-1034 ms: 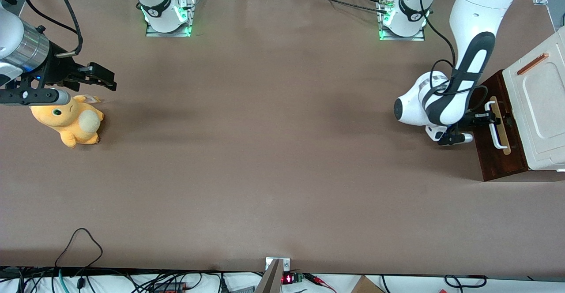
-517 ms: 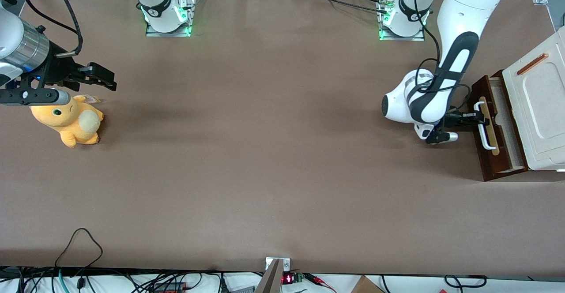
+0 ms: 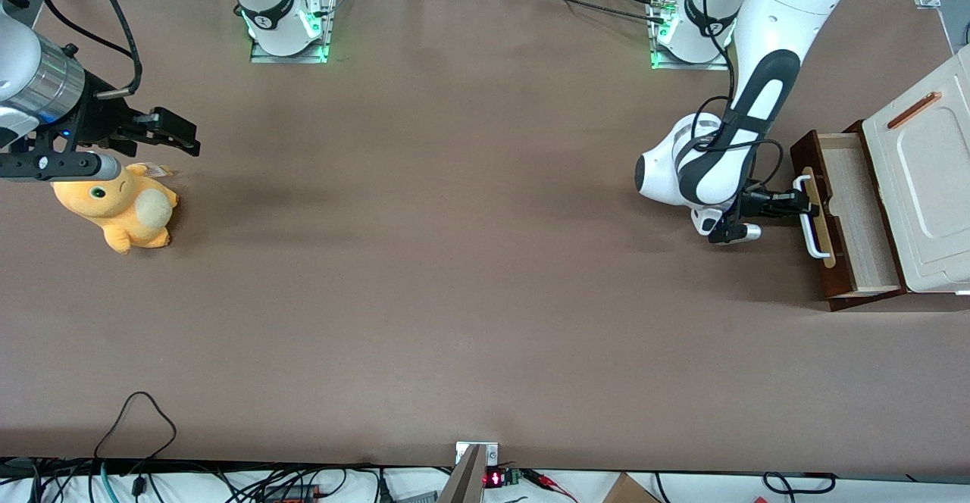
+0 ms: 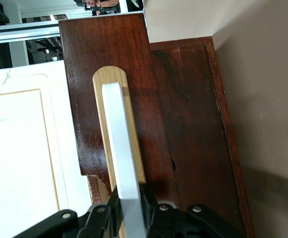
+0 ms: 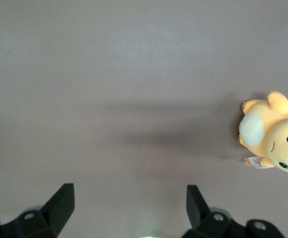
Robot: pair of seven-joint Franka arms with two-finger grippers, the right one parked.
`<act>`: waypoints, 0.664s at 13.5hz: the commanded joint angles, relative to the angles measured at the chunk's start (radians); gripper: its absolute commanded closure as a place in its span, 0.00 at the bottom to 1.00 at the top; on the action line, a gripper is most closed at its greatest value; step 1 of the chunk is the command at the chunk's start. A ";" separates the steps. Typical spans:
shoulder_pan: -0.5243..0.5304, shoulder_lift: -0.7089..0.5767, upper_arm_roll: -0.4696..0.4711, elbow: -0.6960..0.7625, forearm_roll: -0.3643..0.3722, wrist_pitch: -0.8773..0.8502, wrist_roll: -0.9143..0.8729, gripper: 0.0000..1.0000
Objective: Open lower drawer with left arm only
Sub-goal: 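Pull the handle with the left gripper, sliding the drawer out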
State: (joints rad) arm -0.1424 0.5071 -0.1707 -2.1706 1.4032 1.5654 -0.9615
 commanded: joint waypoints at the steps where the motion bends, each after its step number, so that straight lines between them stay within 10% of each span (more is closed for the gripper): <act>1: -0.020 0.002 -0.033 0.025 0.014 -0.016 0.035 1.00; 4: -0.020 0.007 -0.036 0.023 0.011 -0.018 0.035 0.92; 7: -0.019 0.005 -0.035 0.025 0.007 -0.015 0.038 0.09; 9: -0.019 0.002 -0.036 0.043 -0.051 -0.013 0.032 0.01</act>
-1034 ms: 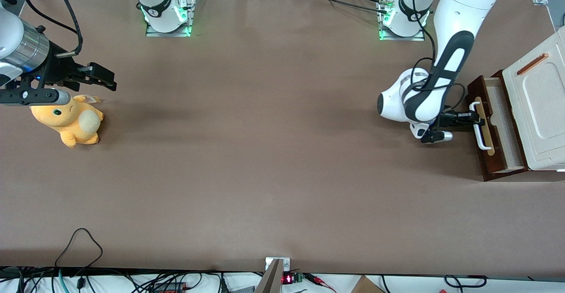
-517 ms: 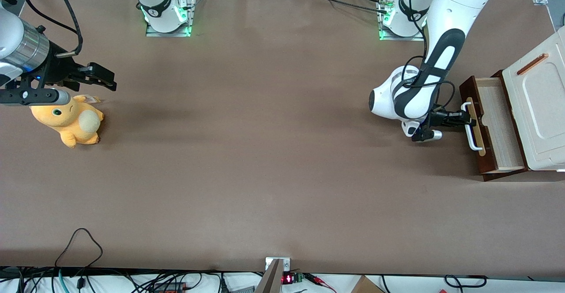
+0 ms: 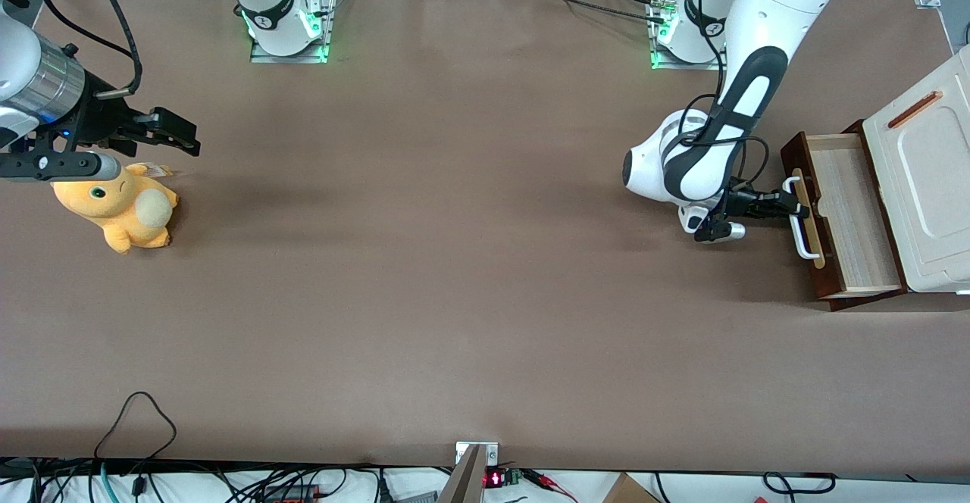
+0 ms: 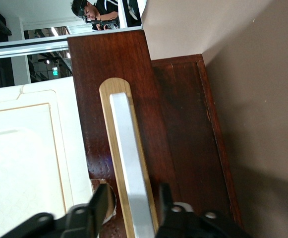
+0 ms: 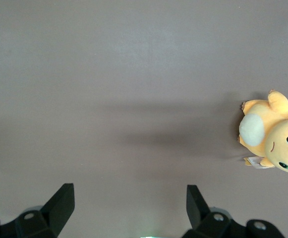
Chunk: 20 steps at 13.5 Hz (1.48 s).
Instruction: Open lower drawer with left arm only
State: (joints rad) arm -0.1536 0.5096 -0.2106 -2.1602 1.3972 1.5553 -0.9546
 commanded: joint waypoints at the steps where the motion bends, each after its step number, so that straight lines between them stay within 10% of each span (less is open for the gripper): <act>1: -0.007 -0.002 0.004 0.049 -0.085 -0.003 0.027 0.01; 10: 0.020 -0.225 0.000 0.213 -0.510 0.134 0.166 0.00; 20: 0.155 -0.427 0.020 0.493 -1.121 0.048 0.730 0.00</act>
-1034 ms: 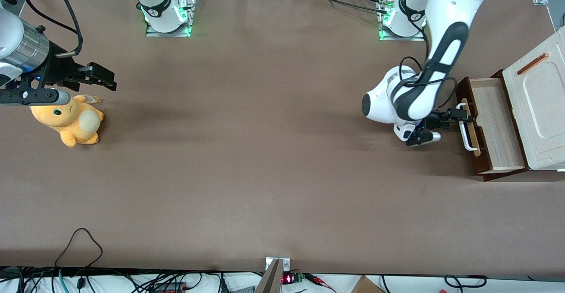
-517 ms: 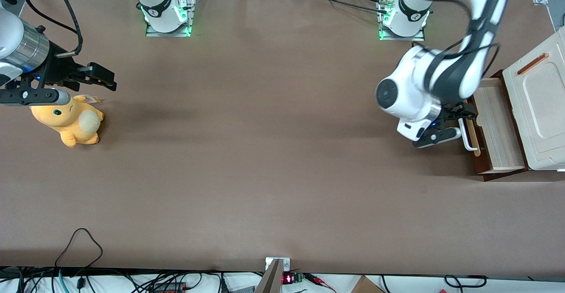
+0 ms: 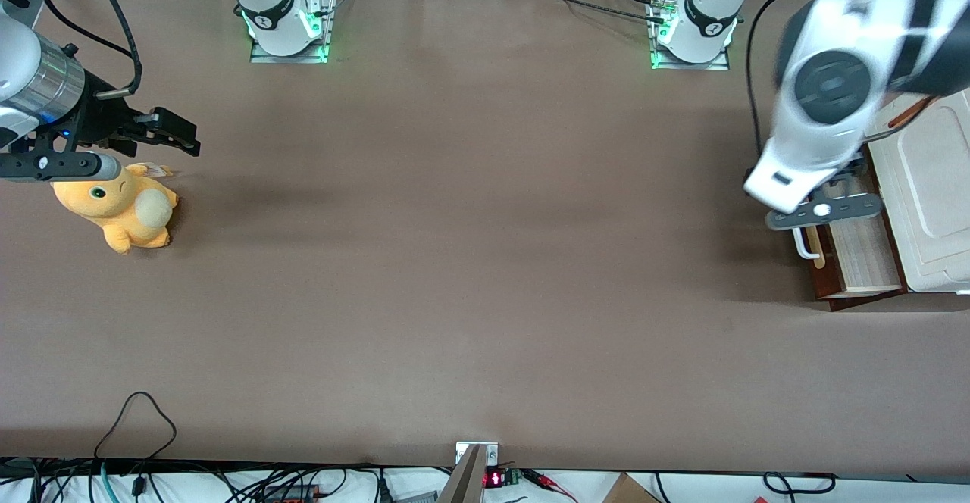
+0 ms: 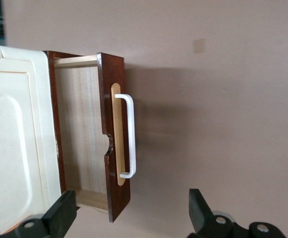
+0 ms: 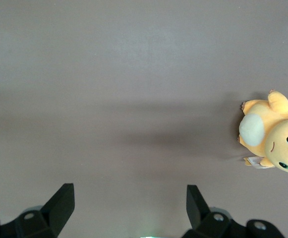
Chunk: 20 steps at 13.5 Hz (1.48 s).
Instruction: Open lower drawer with left arm only
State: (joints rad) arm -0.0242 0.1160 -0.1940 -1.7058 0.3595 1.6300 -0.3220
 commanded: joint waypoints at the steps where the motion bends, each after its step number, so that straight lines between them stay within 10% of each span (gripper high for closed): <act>1: 0.033 -0.050 0.014 0.040 -0.135 -0.027 0.128 0.00; 6: 0.050 -0.120 0.148 0.041 -0.402 -0.018 0.291 0.00; 20: 0.059 -0.148 0.143 0.029 -0.350 0.028 0.336 0.00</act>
